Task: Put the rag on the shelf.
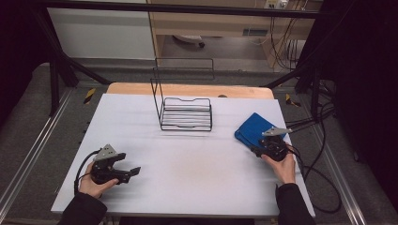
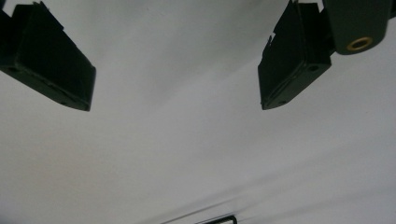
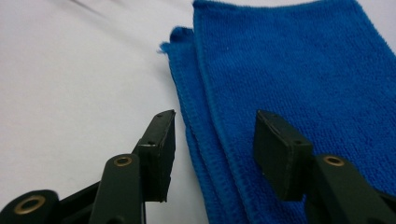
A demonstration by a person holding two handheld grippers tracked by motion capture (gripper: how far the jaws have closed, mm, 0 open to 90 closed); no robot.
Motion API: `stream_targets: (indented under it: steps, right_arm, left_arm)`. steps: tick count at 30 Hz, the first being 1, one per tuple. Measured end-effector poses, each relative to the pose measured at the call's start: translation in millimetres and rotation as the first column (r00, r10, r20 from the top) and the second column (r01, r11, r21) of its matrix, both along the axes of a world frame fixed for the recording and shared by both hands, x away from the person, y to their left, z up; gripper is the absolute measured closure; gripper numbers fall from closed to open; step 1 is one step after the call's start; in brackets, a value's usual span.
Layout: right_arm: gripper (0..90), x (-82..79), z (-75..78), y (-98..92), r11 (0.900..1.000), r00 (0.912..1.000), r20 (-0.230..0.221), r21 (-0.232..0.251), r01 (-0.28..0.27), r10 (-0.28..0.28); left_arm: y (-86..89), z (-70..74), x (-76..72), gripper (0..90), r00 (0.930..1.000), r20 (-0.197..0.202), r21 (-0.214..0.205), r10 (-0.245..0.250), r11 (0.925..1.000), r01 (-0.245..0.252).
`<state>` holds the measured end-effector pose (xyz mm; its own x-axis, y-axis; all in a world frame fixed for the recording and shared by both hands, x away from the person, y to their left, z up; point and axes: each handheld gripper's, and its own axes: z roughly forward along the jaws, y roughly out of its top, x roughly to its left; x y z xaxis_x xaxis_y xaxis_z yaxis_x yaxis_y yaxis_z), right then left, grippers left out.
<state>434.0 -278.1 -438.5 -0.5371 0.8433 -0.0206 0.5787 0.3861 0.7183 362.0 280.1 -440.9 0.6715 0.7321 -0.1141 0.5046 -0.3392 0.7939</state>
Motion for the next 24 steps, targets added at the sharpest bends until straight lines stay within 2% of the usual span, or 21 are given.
stream_targets:
  steps: [6,11,16,24]
  right_arm:
    - [59.6,2.1,-5.8,-0.3,0.9988,0.9998,-0.004,-0.045,-0.019,0.019]
    - [61.8,1.4,-8.3,2.1,0.9954,0.9993,0.009,-0.089,-0.034,0.035]
    - [67.2,3.2,-8.4,1.0,0.9928,0.9988,0.016,-0.111,-0.044,0.046]
    - [77.6,6.9,-8.0,-1.3,0.9924,0.9988,0.017,-0.115,-0.044,0.046]
  left_arm:
    - [-0.7,-0.1,0.0,11.4,1.0,-0.001,-0.003,0.0,1.0,0.0]
    - [-0.9,-0.1,-0.1,11.6,1.0,-0.004,-0.004,0.001,1.0,-0.001]
    - [-1.1,-0.3,0.0,11.7,1.0,-0.006,-0.004,-0.001,1.0,0.001]
    - [-1.2,-0.6,0.3,11.8,1.0,-0.01,-0.001,-0.003,1.0,0.003]
